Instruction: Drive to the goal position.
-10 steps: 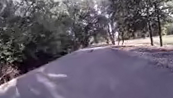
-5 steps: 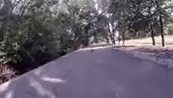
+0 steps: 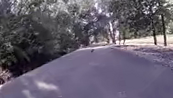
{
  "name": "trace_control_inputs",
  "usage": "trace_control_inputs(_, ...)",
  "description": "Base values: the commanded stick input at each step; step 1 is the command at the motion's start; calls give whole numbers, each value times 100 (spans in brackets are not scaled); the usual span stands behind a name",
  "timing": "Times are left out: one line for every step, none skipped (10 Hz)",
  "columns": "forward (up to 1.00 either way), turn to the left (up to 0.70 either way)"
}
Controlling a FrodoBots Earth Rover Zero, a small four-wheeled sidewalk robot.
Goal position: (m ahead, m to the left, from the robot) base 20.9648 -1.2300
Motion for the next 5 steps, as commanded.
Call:
trace_control_inputs(70,0)
trace_control_inputs(70,0)
trace_control_inputs(70,0)
trace_control_inputs(70,0)
trace_control_inputs(70,0)
